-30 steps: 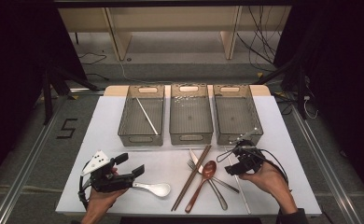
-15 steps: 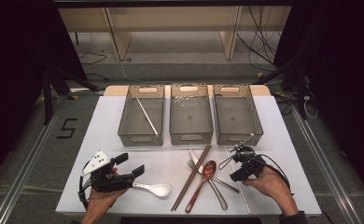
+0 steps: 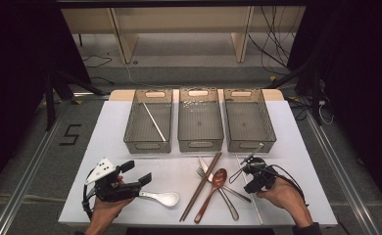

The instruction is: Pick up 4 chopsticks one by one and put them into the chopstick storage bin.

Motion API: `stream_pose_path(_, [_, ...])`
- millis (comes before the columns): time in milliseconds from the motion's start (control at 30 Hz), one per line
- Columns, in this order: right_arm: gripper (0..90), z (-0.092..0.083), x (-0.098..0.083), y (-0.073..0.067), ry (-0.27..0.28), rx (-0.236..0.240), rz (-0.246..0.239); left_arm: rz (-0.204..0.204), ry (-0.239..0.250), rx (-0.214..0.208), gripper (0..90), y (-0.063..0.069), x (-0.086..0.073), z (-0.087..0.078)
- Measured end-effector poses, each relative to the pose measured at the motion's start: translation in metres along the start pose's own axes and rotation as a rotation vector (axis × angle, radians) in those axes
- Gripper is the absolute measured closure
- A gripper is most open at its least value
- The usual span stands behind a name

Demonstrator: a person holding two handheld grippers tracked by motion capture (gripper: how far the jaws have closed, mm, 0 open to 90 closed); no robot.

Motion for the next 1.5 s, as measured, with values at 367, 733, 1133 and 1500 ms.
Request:
stream_pose_path(367, [74.3,0.006,-0.007,-0.001,-0.051,-0.008,-0.016,-0.001,0.0,0.001,14.8,0.0,0.0,0.0])
stream_pose_path(733, [79.7,0.006,-0.008,0.003,-0.071,-0.009,0.009,-0.001,0.002,0.001,14.8,0.001,0.0,0.0])
stream_pose_path(1133, [84.8,0.006,-0.008,0.005,-0.076,-0.001,0.018,0.0,0.002,0.0,14.8,0.001,0.0,0.0])
stream_pose_path(1500, [85.0,-0.001,-0.012,0.009,-0.075,-0.005,-0.008,0.001,0.0,0.0,14.8,0.0,0.0,0.0])
Point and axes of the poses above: each handheld gripper's, and its own axes: z roughly forward along the jaws, x roughly out of its top, y roughly to its right, the point moved 10 cm from there along z, roughly forward along the jaws, and after that the axes turned 5 degrees about y, right-handed, at the moved point
